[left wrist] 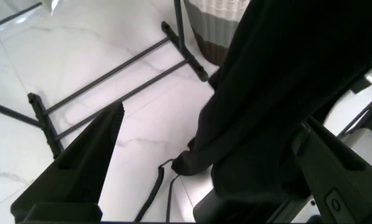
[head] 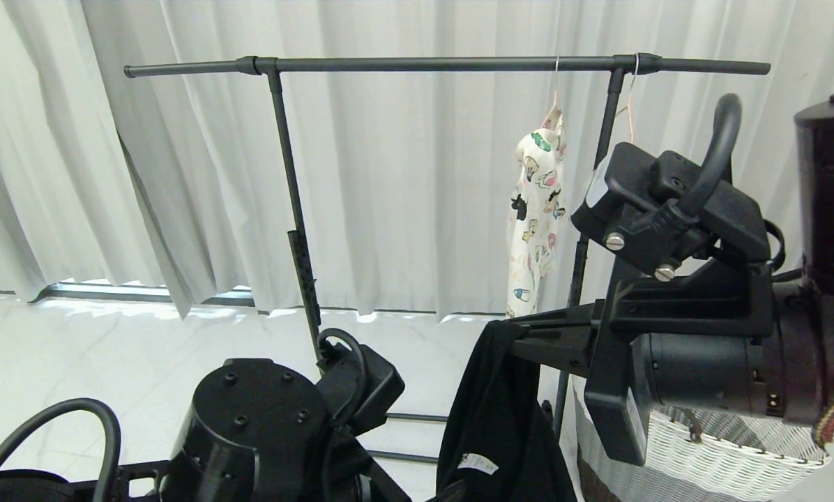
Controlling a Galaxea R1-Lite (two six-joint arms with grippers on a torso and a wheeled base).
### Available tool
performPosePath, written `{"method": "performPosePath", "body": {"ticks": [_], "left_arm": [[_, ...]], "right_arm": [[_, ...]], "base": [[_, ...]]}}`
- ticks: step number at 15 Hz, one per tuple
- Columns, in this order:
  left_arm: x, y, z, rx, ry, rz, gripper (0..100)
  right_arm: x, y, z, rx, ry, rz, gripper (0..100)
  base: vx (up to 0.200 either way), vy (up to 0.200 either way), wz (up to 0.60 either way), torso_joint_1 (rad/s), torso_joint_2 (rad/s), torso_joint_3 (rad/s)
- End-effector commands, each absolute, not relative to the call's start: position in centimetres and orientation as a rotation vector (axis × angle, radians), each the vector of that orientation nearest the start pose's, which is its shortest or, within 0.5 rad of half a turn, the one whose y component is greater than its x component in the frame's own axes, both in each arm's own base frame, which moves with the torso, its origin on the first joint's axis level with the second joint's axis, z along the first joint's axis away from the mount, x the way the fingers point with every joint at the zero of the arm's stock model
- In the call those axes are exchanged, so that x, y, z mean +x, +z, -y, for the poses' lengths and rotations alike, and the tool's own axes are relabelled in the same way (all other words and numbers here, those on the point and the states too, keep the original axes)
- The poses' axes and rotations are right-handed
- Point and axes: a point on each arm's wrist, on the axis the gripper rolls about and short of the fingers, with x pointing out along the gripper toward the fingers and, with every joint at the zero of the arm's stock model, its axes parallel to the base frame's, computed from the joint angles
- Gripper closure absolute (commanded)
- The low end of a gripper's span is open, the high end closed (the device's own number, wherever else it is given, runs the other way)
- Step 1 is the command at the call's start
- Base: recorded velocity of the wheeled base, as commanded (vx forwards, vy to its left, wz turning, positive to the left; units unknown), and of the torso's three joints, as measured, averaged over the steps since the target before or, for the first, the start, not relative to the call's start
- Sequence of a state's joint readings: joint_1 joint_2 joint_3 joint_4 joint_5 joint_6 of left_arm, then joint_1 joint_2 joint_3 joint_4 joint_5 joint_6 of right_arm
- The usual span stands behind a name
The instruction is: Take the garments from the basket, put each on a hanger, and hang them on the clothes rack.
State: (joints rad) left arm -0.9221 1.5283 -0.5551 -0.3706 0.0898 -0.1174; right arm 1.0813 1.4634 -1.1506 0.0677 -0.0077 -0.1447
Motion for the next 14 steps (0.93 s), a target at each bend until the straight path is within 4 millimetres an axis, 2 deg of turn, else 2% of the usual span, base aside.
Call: {"method": "performPosePath", "body": {"ticks": [1,4,6,9,12,13,14], "left_arm": [[13.4,14.1,18.8,0.2,-0.811,-0.579,0],[13.7,13.2,19.1,0.223,-0.789,-0.609,0],[13.9,12.3,18.2,0.258,-0.701,-0.626,0],[13.2,12.1,17.3,0.263,-0.698,-0.633,0],[13.1,12.0,17.2,0.266,-0.697,-0.637,0],[13.1,12.0,17.2,0.267,-0.698,-0.637,100],[13.1,12.0,17.2,0.266,-0.697,-0.637,100]], "right_arm": [[11.9,27.8,-22.4,-0.338,1.089,-0.264,100],[11.8,27.8,-22.4,-0.338,1.091,-0.264,100],[11.7,28.0,-22.3,-0.335,1.09,-0.258,100],[11.7,27.9,-22.4,-0.338,1.092,-0.259,100],[11.7,28.0,-22.3,-0.339,1.093,-0.257,100],[11.7,28.0,-22.3,-0.339,1.093,-0.257,100],[11.7,28.0,-22.3,-0.339,1.093,-0.257,100]], "base": [[0.0,0.0,0.0,0.0,0.0,0.0],[0.0,0.0,0.0,0.0,0.0,0.0],[0.0,0.0,0.0,0.0,0.0,0.0],[0.0,0.0,0.0,0.0,0.0,0.0],[0.0,0.0,0.0,0.0,0.0,0.0],[0.0,0.0,0.0,0.0,0.0,0.0],[0.0,0.0,0.0,0.0,0.0,0.0]]}}
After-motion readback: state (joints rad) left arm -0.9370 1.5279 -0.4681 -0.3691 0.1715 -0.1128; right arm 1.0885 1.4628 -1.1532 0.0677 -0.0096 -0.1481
